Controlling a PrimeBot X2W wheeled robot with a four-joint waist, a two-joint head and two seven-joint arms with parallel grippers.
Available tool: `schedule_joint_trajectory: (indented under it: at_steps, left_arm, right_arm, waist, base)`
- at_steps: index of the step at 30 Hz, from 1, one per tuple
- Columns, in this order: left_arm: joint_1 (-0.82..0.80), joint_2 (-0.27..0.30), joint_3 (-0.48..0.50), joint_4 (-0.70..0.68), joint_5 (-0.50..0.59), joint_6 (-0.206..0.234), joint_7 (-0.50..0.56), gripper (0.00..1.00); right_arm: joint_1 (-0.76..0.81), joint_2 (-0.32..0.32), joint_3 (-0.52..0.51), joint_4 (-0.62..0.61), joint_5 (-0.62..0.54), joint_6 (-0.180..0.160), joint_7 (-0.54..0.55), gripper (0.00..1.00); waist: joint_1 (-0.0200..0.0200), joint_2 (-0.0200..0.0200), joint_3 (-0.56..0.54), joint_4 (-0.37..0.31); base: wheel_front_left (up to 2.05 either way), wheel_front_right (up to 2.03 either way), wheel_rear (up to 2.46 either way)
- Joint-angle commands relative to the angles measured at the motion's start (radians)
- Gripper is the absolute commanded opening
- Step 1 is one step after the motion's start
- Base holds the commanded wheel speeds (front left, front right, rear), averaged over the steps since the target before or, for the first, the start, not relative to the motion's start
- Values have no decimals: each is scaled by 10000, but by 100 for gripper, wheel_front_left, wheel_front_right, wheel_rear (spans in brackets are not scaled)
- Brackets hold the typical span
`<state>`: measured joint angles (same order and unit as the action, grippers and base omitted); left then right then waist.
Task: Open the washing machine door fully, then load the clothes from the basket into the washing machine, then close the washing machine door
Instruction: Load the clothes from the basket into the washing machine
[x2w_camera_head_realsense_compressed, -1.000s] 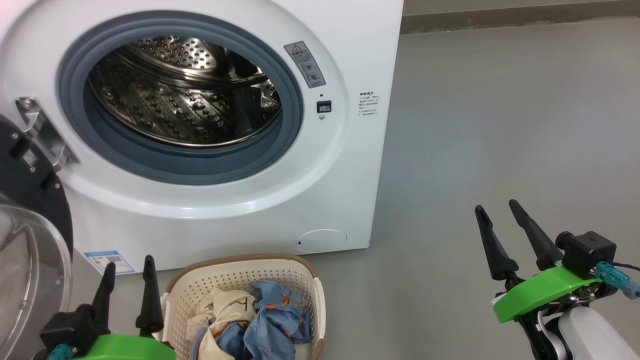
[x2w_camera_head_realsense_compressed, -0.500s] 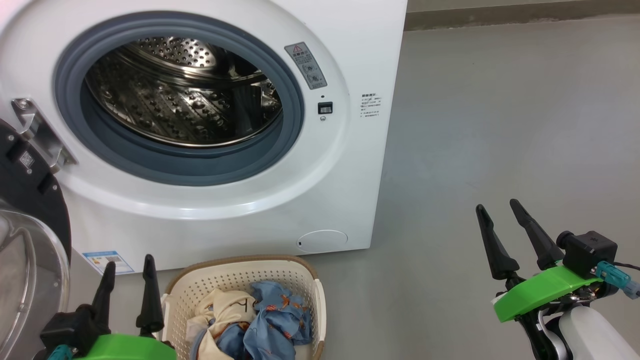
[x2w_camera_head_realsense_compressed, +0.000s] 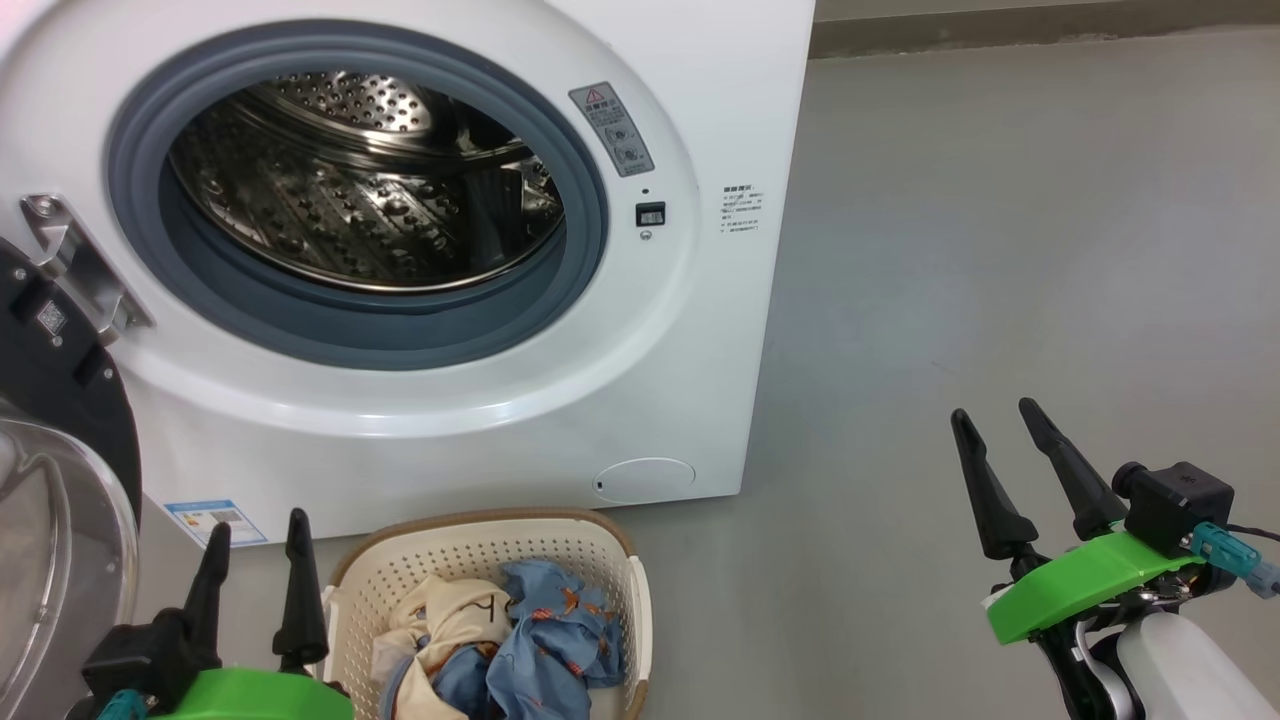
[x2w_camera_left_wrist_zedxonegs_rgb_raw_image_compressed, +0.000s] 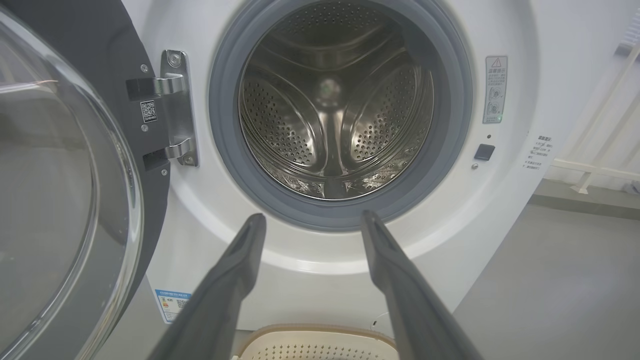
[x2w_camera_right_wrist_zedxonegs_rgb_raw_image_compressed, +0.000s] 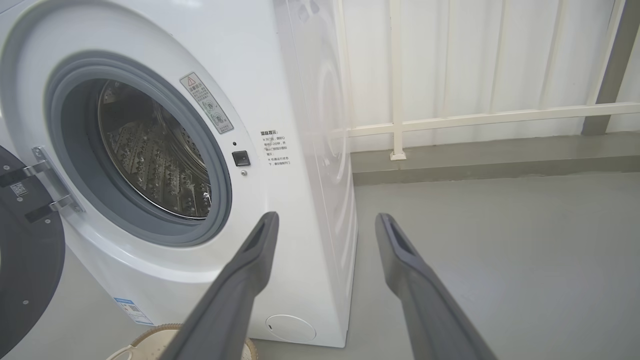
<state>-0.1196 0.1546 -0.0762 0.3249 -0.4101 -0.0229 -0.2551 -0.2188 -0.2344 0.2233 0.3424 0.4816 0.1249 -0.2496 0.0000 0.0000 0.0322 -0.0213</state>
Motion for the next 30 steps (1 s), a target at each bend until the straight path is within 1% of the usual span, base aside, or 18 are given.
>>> schedule_joint_trajectory:
  at_steps: [1,8,18,23,30]
  left_arm:
    - [-345,165,373,-212,122,-46,-66,100]
    - [-389,178,391,-188,190,-59,-66,100]
    - [-628,149,70,86,330,-84,-29,100]
    - [-924,91,-174,432,389,-175,-4,100]
    - [-1616,-8,-454,1099,426,-278,69,100]
  right_arm:
    - [-131,-95,147,-251,-64,58,-122,100]
    - [-155,-50,136,-269,-68,58,-122,100]
    - [-217,-38,96,-237,-34,58,-122,100]
    - [-361,-67,113,-223,-18,58,-122,100]
    - [-722,-83,52,-326,-43,58,-122,100]
  waist:
    - [0,0,12,2]
    - [0,0,149,-28]
    - [0,0,674,-142]
    - [0,0,1244,-233]
    - [0,0,2392,-358]
  base:
    - [0,0,0]
    - [0,0,0]
    - [0,0,0]
    - [0,0,0]
    - [0,0,0]
